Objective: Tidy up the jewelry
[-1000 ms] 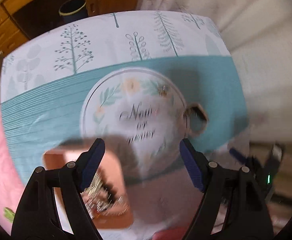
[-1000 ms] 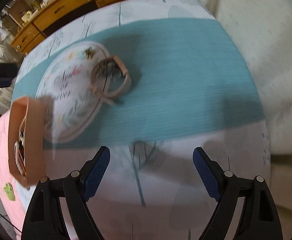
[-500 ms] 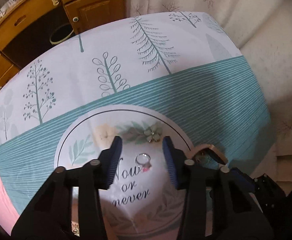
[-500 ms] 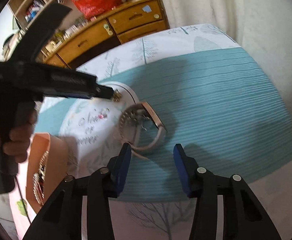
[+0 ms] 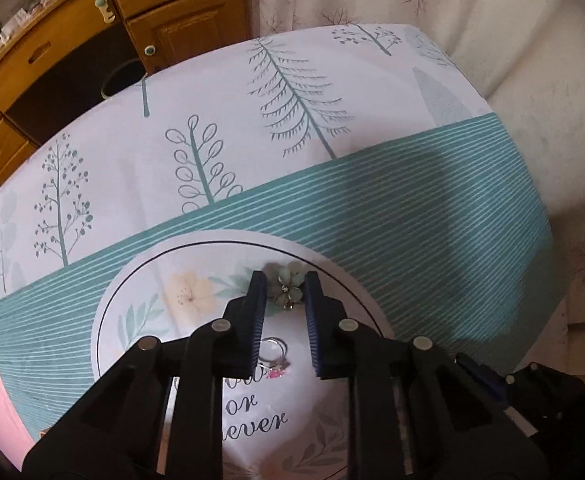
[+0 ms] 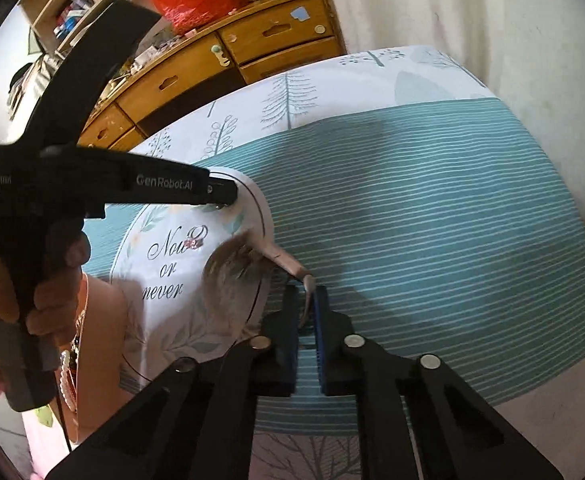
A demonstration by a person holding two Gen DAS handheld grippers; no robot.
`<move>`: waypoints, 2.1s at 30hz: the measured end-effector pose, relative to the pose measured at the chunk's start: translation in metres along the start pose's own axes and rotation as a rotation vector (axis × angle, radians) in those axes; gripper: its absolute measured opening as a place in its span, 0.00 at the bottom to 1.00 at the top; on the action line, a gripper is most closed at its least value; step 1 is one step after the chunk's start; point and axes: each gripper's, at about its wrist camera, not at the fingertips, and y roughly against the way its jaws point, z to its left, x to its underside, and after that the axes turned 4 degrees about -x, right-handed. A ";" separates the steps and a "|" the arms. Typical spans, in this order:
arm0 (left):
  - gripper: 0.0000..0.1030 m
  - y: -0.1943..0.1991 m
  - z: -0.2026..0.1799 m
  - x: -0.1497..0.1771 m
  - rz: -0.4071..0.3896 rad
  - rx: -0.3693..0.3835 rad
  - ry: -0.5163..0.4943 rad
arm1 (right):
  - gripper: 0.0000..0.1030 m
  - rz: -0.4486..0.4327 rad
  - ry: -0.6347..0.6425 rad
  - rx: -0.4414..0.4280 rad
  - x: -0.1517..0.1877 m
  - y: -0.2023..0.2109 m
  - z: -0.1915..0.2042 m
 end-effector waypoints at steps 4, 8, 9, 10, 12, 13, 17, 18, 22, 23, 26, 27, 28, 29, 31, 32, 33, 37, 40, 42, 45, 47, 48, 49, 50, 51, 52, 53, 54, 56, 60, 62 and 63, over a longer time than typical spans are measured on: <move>0.15 0.000 0.002 0.001 0.007 0.001 0.032 | 0.04 -0.011 0.002 0.007 0.000 0.010 -0.005; 0.15 0.010 0.012 0.006 0.038 0.036 0.087 | 0.04 -0.008 -0.034 -0.031 -0.002 0.020 -0.011; 0.15 0.015 0.013 0.007 0.033 0.031 0.091 | 0.04 -0.003 -0.039 -0.036 -0.002 0.022 -0.012; 0.15 0.023 0.015 0.008 0.021 0.020 0.091 | 0.04 0.000 -0.049 -0.043 -0.003 0.025 -0.012; 0.15 0.039 0.019 0.010 0.001 0.012 0.091 | 0.05 -0.012 -0.067 -0.068 -0.003 0.033 -0.013; 0.15 0.049 0.021 0.012 -0.012 0.011 0.091 | 0.05 -0.018 -0.076 -0.079 -0.003 0.037 -0.013; 0.15 0.085 0.033 0.021 -0.041 -0.023 0.092 | 0.05 -0.037 -0.111 -0.118 -0.001 0.051 -0.008; 0.15 0.093 0.037 0.025 -0.047 -0.026 0.092 | 0.05 -0.040 -0.111 -0.120 -0.001 0.054 -0.005; 0.15 0.130 0.052 0.048 -0.061 -0.038 0.101 | 0.05 -0.063 -0.090 -0.123 0.001 0.070 0.012; 0.15 0.137 0.056 0.054 -0.062 -0.037 0.104 | 0.05 -0.069 -0.083 -0.128 0.002 0.075 0.017; 0.16 0.157 0.066 0.070 -0.084 -0.039 0.101 | 0.05 -0.092 -0.067 -0.149 0.007 0.088 0.034; 0.16 0.162 0.068 0.076 -0.090 -0.049 0.098 | 0.05 -0.097 -0.067 -0.156 0.008 0.092 0.039; 0.16 0.168 0.071 0.082 -0.097 -0.055 0.096 | 0.05 -0.099 -0.068 -0.163 0.010 0.095 0.045; 0.16 0.173 0.075 0.088 -0.105 -0.054 0.095 | 0.05 -0.100 -0.067 -0.170 0.012 0.099 0.051; 0.16 0.183 0.082 0.101 -0.121 -0.053 0.094 | 0.05 -0.105 -0.066 -0.177 0.015 0.105 0.061; 0.16 0.187 0.086 0.106 -0.126 -0.053 0.094 | 0.05 -0.107 -0.065 -0.181 0.017 0.107 0.067; 0.16 0.190 0.089 0.111 -0.128 -0.051 0.093 | 0.05 -0.108 -0.065 -0.184 0.019 0.110 0.073; 0.16 0.202 0.106 0.134 -0.139 -0.010 0.083 | 0.05 -0.111 -0.073 -0.178 0.029 0.121 0.098; 0.16 0.208 0.119 0.147 -0.146 0.026 0.054 | 0.06 -0.133 -0.082 -0.168 0.038 0.133 0.121; 0.16 0.211 0.125 0.154 -0.150 0.040 0.023 | 0.06 -0.145 -0.087 -0.156 0.047 0.140 0.137; 0.16 0.215 0.134 0.164 -0.155 0.067 -0.039 | 0.06 -0.163 -0.099 -0.153 0.060 0.145 0.164; 0.16 0.215 0.139 0.168 -0.153 0.084 -0.071 | 0.06 -0.170 -0.107 -0.149 0.070 0.147 0.181; 0.16 0.215 0.142 0.170 -0.152 0.094 -0.087 | 0.06 -0.174 -0.111 -0.145 0.076 0.147 0.190; 0.16 0.215 0.145 0.173 -0.147 0.107 -0.109 | 0.06 -0.178 -0.115 -0.143 0.082 0.145 0.199; 0.16 0.213 0.147 0.173 -0.145 0.110 -0.122 | 0.06 -0.185 -0.118 -0.140 0.088 0.145 0.209; 0.16 0.211 0.149 0.175 -0.141 0.115 -0.143 | 0.06 -0.189 -0.118 -0.138 0.094 0.142 0.217; 0.16 0.210 0.151 0.175 -0.138 0.120 -0.157 | 0.06 -0.191 -0.122 -0.133 0.101 0.140 0.225; 0.16 0.208 0.152 0.176 -0.132 0.131 -0.171 | 0.06 -0.190 -0.127 -0.131 0.107 0.138 0.235; 0.16 0.206 0.153 0.176 -0.124 0.140 -0.180 | 0.06 -0.189 -0.134 -0.131 0.112 0.135 0.241; 0.20 0.200 0.153 0.176 -0.086 0.142 -0.205 | 0.06 -0.179 -0.152 -0.130 0.123 0.130 0.253; 0.51 0.192 0.156 0.178 -0.073 0.117 -0.203 | 0.24 -0.132 -0.203 -0.106 0.138 0.119 0.267; 0.51 0.192 0.160 0.179 -0.067 0.139 -0.192 | 0.37 -0.129 -0.224 -0.105 0.143 0.119 0.268; 0.51 0.192 0.161 0.180 -0.069 0.140 -0.189 | 0.42 -0.140 -0.227 -0.100 0.146 0.122 0.269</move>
